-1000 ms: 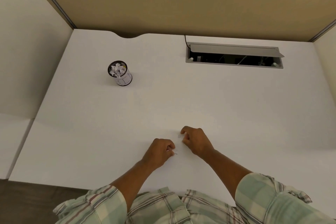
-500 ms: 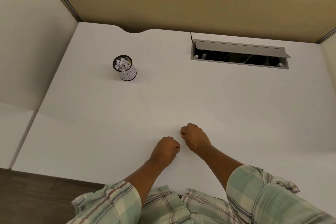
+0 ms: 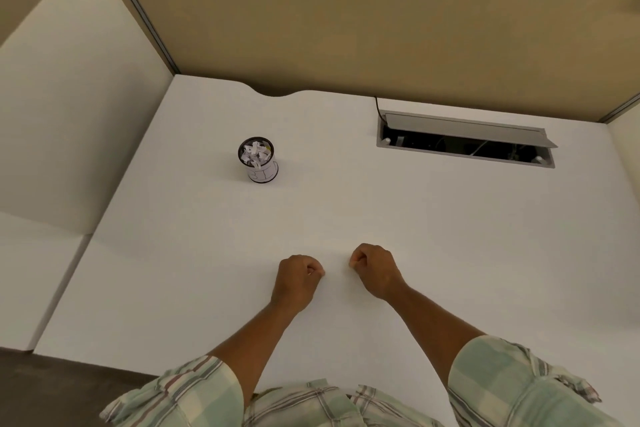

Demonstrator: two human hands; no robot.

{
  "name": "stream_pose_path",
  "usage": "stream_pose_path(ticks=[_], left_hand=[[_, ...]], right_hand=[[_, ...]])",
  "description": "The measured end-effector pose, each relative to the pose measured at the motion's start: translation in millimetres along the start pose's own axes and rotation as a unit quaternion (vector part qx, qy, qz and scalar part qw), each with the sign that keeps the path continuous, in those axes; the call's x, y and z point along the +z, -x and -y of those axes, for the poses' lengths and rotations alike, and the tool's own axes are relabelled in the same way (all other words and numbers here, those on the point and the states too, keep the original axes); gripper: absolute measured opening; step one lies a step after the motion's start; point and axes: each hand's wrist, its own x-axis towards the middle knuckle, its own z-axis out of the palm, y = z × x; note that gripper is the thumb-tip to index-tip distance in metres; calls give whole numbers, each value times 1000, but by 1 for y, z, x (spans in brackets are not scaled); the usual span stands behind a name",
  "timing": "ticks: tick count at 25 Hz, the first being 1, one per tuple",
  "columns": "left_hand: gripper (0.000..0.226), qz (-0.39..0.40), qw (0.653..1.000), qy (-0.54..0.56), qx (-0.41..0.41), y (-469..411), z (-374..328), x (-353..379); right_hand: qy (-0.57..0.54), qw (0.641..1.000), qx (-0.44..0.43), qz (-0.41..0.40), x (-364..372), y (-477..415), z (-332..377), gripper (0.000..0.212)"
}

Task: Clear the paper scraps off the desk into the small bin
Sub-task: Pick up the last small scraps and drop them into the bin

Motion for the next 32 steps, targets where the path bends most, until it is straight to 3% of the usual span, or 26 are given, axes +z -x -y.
stream_pose_path(ticks=[12,22,32], left_hand=[[11,-235,967,101,-3,-121,-23,-153],[27,-186,977,99,-30,-198,-9,-192],[8,-199,978,52,-41,-199,-19,-206]], right_hand=[[-81,989,-83,-91,0,-111,214,19],[37,994,-74,-67,19,-176,272,26],[50,989,-86,-107,14,-172,270,20]])
